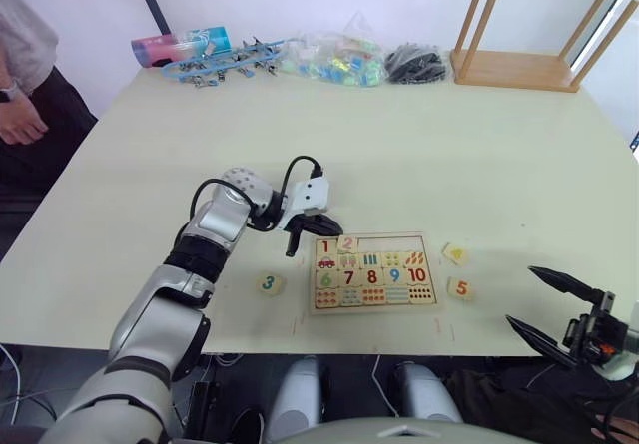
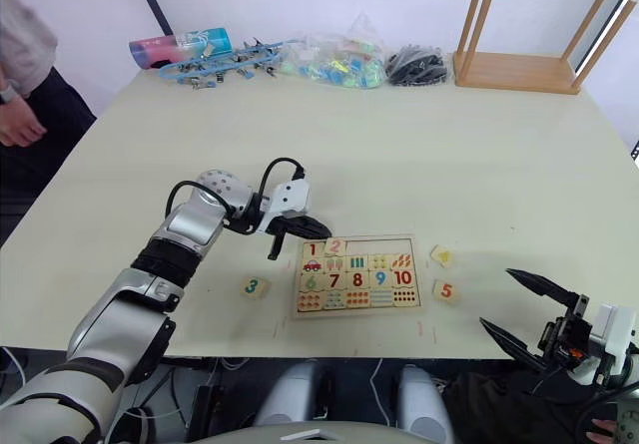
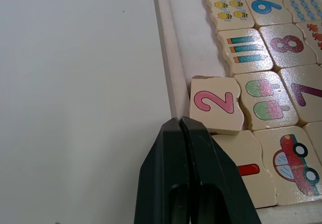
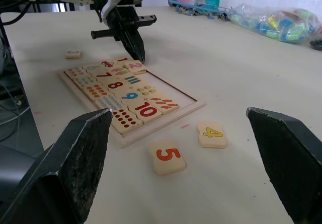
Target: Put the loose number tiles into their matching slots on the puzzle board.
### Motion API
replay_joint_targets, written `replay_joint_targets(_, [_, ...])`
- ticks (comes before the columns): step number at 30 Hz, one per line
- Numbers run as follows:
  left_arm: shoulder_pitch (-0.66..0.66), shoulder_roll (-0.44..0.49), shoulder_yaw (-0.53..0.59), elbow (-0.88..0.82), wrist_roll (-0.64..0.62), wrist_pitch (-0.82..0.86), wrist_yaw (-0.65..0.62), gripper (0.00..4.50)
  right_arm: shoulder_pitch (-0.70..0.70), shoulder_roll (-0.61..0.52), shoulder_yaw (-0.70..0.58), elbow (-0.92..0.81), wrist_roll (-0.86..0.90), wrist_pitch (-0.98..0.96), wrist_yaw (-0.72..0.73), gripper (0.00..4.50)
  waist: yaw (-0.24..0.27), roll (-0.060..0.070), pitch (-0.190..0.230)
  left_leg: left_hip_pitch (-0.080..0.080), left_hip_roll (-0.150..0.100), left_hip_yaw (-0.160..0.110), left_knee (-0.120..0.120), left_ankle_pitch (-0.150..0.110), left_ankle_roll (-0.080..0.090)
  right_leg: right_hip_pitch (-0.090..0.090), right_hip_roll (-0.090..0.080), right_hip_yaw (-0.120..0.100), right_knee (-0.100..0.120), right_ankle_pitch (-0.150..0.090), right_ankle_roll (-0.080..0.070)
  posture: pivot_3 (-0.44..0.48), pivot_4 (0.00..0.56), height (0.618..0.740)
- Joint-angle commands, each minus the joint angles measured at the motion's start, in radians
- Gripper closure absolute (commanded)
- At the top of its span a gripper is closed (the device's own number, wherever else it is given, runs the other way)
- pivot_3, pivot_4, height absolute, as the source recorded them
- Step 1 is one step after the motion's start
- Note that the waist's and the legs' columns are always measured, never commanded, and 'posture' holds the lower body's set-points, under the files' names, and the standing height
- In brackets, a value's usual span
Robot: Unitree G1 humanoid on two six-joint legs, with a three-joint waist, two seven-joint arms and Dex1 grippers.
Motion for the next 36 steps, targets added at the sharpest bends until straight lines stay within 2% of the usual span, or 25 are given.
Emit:
replay_joint_targets(1, [-0.001, 0.009, 0.029, -0.042, -0.022, -0.003, -0.007, 4.46, 0.005, -0.007, -0.015, -0.015, 0.005, -0.013, -0.004, 0.00, 0.000, 0.000, 0.000, 0.000, 0.000, 0.000, 0.000, 0.000, 0.000, 0.000, 0.000, 0.000, 0.000, 0.000, 0.000, 0.000, 0.150, 0.737])
replay_joint_targets(36, [-0.004, 0.009, 0.048, -0.042, -0.039, 0.014, 0.014, 4.46, 0.007, -0.006, -0.013, -0.018, 0.004, -0.013, -0.013, 0.00, 0.000, 0.000, 0.000, 0.000, 0.000, 0.000, 0.000, 0.000, 0.000, 0.000, 0.000, 0.000, 0.000, 0.000, 0.000, 0.000, 0.150, 0.737])
